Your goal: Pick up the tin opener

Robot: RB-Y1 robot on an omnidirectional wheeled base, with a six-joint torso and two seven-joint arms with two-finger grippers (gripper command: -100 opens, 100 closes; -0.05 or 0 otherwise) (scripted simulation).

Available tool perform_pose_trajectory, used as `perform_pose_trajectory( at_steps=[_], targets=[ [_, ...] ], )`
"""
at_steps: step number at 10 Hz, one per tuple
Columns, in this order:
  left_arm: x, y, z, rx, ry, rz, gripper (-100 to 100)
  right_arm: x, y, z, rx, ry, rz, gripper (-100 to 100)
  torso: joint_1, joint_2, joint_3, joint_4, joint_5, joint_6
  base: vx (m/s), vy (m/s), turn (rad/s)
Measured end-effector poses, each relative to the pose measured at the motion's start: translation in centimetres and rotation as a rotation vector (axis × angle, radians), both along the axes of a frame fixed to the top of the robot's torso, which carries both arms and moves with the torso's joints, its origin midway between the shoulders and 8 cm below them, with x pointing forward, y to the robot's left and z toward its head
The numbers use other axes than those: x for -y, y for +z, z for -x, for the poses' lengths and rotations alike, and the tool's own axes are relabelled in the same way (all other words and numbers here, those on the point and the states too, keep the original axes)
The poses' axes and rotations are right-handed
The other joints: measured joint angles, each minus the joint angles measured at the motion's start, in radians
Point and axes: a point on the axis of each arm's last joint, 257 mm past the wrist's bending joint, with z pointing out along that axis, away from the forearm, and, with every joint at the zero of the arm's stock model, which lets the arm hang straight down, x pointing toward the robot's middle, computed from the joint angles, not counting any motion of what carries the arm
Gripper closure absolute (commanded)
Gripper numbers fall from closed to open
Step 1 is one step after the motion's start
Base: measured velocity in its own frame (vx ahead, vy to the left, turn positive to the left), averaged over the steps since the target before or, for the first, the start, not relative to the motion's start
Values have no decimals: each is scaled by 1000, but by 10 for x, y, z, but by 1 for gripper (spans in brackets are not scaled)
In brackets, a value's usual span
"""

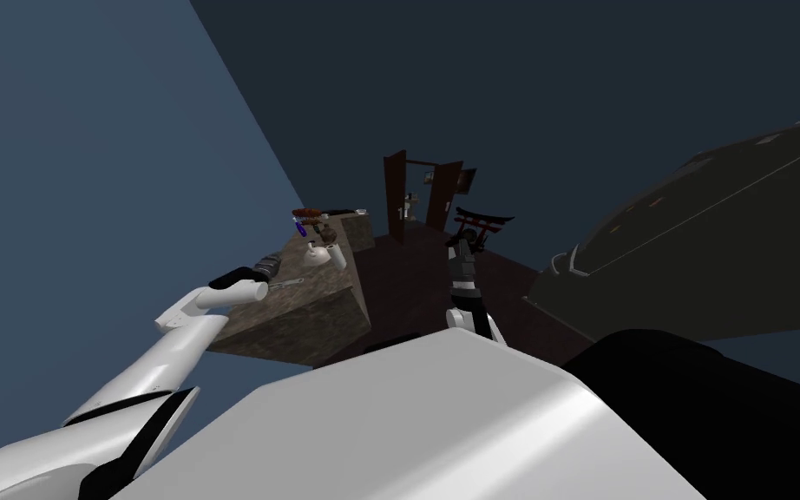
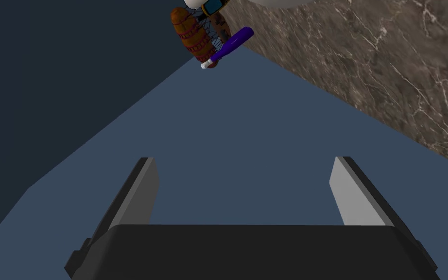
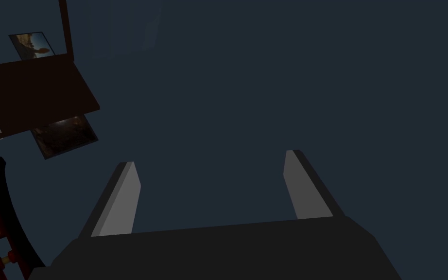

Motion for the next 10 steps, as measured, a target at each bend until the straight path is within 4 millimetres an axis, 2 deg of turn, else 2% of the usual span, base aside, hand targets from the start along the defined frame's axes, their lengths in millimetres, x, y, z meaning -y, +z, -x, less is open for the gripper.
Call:
perform_pose_trajectory(
  at_steps=[1,5,6,8,9,10],
  targets=[
    [-12,2,0,-18,23,7,-100,0,0,0,0,0,0,0,-1,0,0,0,0,1,20,-19,-51],
    [-48,-14,12,-99,110,41,-100,0,0,0,0,0,0,0,0,-1,0,0,0,0,21,-16,-43],
    [-60,-12,15,-118,136,55,-100,0,0,0,0,0,0,0,-1,-1,-1,0,0,0,30,-15,-29],
    [-78,-20,23,-167,190,87,-100,0,0,0,0,0,0,0,0,-2,-1,0,0,0,44,-13,-46],
    [-89,-32,33,-198,218,103,-100,0,0,0,0,0,0,0,0,-2,-1,-1,0,0,54,-15,-48],
    [-100,-33,40,-218,247,122,-100,0,0,0,0,0,0,0,0,-3,-1,-1,0,0,43,-9,-22]
  ],
)
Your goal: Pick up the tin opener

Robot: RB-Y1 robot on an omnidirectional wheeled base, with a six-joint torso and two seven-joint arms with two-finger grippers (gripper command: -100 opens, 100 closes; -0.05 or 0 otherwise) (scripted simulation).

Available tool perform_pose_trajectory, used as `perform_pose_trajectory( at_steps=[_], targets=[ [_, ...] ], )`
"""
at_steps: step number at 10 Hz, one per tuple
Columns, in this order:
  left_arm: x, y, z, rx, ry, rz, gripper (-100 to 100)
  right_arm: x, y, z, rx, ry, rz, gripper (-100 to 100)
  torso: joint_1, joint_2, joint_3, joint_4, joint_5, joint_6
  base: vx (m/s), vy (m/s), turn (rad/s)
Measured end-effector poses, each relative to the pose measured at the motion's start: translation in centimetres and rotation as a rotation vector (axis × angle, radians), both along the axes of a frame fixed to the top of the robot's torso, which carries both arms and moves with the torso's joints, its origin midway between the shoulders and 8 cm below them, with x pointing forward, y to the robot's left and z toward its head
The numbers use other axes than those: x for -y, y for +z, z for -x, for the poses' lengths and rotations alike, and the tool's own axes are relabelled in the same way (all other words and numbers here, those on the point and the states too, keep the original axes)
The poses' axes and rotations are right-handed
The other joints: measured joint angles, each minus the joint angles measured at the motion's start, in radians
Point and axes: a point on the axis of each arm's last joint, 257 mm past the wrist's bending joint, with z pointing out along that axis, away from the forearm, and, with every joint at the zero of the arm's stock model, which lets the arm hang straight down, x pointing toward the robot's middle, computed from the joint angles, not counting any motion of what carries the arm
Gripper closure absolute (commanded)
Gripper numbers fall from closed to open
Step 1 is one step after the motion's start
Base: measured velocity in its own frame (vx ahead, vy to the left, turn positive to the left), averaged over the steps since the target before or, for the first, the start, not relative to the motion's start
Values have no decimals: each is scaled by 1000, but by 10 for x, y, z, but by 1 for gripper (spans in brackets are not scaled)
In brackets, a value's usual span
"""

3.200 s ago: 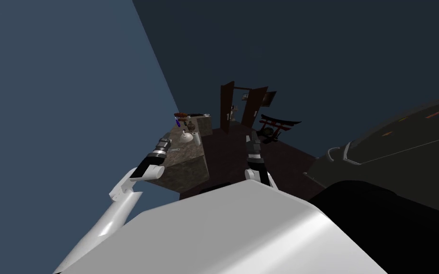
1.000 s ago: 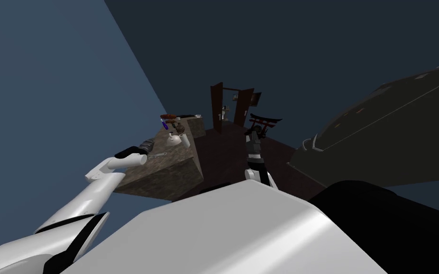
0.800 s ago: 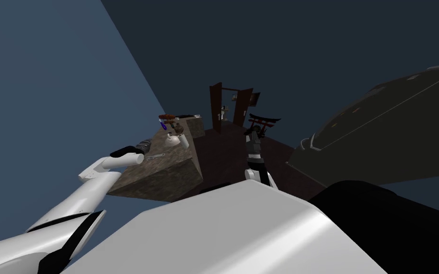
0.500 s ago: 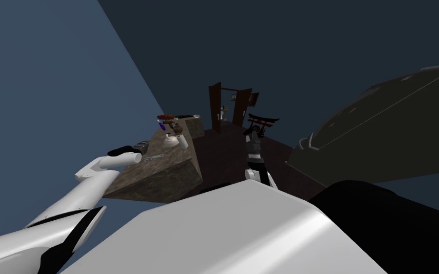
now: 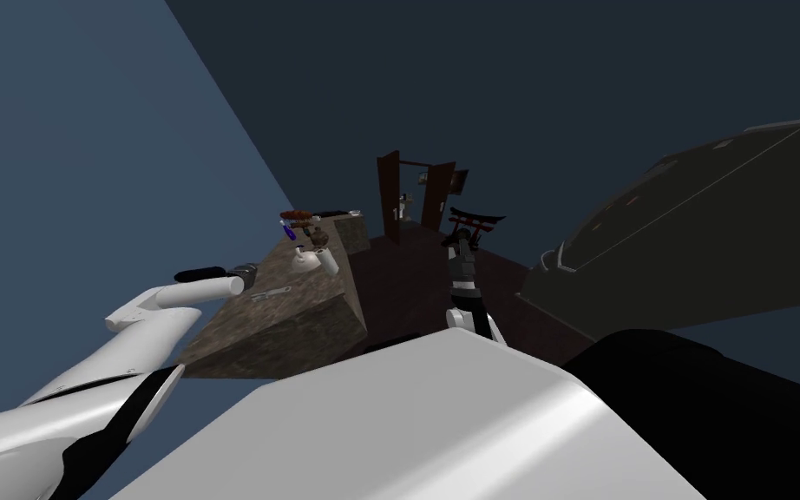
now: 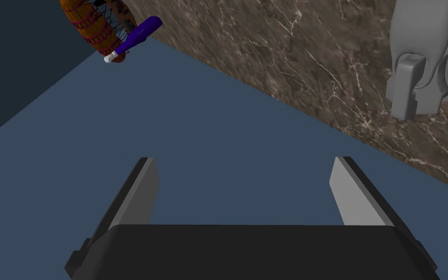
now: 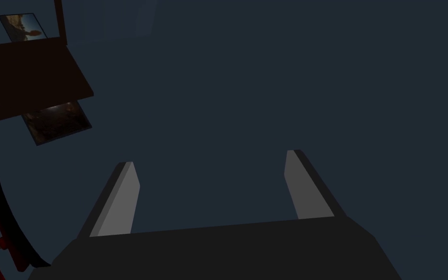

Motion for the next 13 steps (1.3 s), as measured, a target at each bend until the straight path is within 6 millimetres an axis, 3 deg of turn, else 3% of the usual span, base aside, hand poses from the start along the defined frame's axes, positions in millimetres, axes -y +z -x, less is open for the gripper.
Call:
perform_pose_trajectory(
  at_steps=[7,13],
  targets=[
    [-32,-41,48,-167,169,146,-100,0,0,0,0,0,0,0,1,0,0,0,0,0,54,1,-31],
    [-38,-72,85,-272,265,255,-100,0,0,0,0,0,0,0,2,-1,0,0,1,0,51,9,-12]
  ],
)
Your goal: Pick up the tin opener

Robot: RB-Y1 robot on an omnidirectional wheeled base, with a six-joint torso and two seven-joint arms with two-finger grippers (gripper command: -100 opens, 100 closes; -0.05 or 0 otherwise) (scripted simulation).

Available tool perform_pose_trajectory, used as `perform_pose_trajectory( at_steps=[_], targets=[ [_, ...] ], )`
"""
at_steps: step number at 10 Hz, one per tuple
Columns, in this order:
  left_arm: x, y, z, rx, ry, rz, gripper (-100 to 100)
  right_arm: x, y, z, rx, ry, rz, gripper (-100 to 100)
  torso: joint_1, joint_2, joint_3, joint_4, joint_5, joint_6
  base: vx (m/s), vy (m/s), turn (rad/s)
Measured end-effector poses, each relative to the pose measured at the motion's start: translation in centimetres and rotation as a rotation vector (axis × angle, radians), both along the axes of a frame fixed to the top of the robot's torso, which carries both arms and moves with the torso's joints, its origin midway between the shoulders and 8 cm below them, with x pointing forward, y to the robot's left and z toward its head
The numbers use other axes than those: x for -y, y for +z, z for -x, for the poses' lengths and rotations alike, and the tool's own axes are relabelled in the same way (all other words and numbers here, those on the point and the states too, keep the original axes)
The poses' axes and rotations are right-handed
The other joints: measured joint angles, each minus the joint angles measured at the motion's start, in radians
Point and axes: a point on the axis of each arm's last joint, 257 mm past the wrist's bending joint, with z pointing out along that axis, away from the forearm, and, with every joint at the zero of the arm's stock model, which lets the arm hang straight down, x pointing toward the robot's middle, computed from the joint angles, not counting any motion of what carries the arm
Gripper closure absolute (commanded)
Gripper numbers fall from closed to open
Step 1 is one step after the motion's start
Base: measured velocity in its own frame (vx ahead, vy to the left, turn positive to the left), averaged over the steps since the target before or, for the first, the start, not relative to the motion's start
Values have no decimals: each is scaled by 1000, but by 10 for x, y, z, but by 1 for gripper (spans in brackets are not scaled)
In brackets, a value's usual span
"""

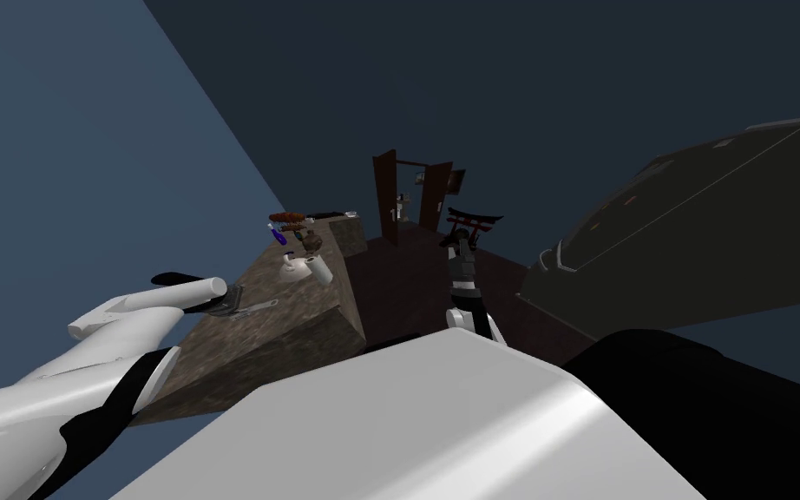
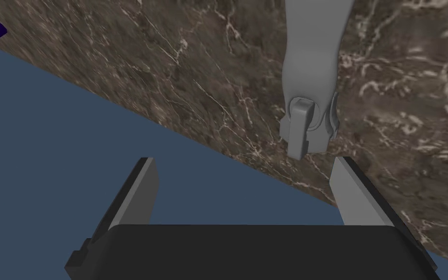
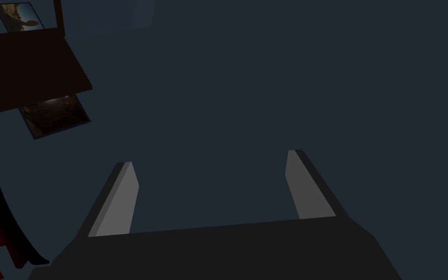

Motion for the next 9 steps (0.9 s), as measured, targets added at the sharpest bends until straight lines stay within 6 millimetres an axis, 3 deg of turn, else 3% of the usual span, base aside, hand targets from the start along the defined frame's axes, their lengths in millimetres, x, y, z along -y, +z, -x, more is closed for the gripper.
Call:
perform_pose_trajectory(
  at_steps=[3,9],
  targets=[
    [2,-11,11,-35,34,44,-100,0,0,0,0,0,0,0,0,1,1,0,0,0,49,16,-10],
    [20,-53,55,-162,133,189,-100,0,0,0,0,0,0,0,0,-1,-1,0,0,0,74,16,1]
  ],
)
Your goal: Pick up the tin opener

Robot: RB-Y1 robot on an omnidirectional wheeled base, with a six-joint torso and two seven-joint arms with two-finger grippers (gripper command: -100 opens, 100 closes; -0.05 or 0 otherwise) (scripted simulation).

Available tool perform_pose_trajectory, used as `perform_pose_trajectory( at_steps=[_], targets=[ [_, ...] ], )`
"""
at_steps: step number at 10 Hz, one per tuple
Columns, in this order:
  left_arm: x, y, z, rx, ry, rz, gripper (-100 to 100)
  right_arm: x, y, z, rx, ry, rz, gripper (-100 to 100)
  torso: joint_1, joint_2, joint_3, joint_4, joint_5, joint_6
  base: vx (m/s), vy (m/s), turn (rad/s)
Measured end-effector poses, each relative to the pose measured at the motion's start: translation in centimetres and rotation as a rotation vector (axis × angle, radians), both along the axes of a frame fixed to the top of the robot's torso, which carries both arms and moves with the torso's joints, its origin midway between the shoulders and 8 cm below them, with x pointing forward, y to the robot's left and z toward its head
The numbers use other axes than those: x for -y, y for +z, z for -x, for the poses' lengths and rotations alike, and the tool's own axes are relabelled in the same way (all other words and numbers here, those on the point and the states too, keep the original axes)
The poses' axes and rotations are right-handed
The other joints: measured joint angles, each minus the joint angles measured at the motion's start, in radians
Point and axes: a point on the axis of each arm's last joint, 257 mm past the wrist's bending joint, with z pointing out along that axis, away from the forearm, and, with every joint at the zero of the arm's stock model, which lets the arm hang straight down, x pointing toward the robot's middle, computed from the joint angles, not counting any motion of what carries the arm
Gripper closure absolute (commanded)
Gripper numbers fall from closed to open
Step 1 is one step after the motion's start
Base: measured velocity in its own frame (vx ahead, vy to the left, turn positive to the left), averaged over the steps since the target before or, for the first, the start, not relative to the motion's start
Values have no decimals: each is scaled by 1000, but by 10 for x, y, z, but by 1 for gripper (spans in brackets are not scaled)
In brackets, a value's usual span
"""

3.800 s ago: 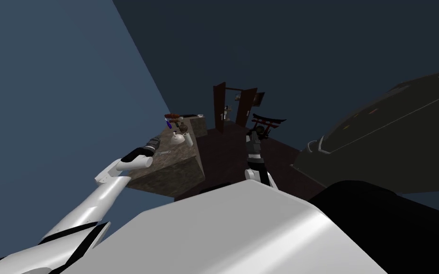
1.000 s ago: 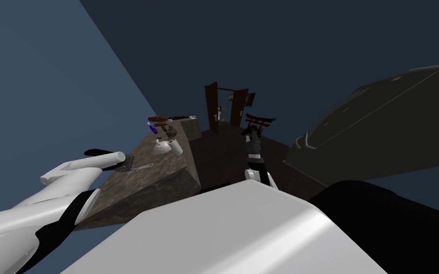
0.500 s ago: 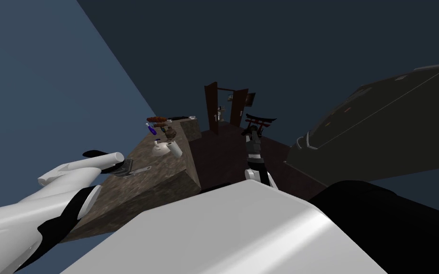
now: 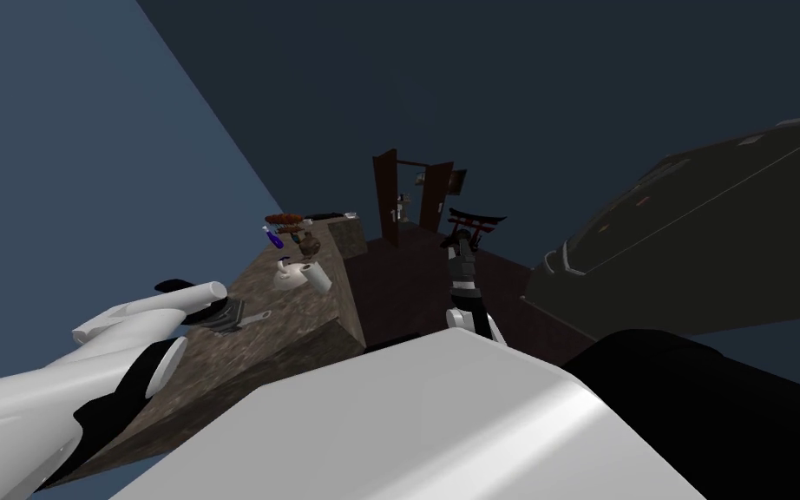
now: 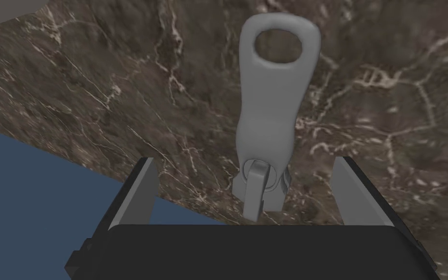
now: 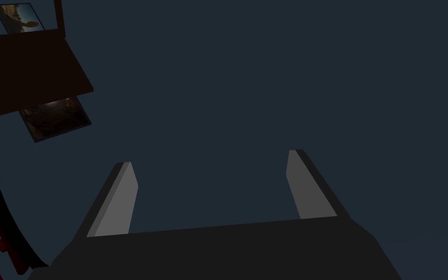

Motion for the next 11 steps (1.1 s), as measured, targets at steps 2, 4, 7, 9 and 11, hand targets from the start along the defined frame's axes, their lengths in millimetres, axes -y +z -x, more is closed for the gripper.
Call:
perform_pose_trajectory(
  at_steps=[2,4,7,9,11],
  targets=[
    [5,-6,6,-22,13,24,0,0,0,0,0,0,0,0,-1,5,3,1,0,0,0,0,0],
    [3,-10,10,-24,28,25,-100,0,0,0,0,0,0,0,1,7,4,1,0,1,-37,44,-162],
    [-2,-15,19,-21,65,25,-100,0,0,0,0,0,0,0,2,9,5,2,1,0,-64,58,-167],
    [-6,-20,27,-21,94,25,-100,0,0,0,0,0,0,0,2,10,6,2,1,0,-49,43,-101],
    [-8,-22,33,-21,112,24,-100,0,0,0,0,0,0,0,1,7,4,2,0,0,-30,28,-110]
  ],
)
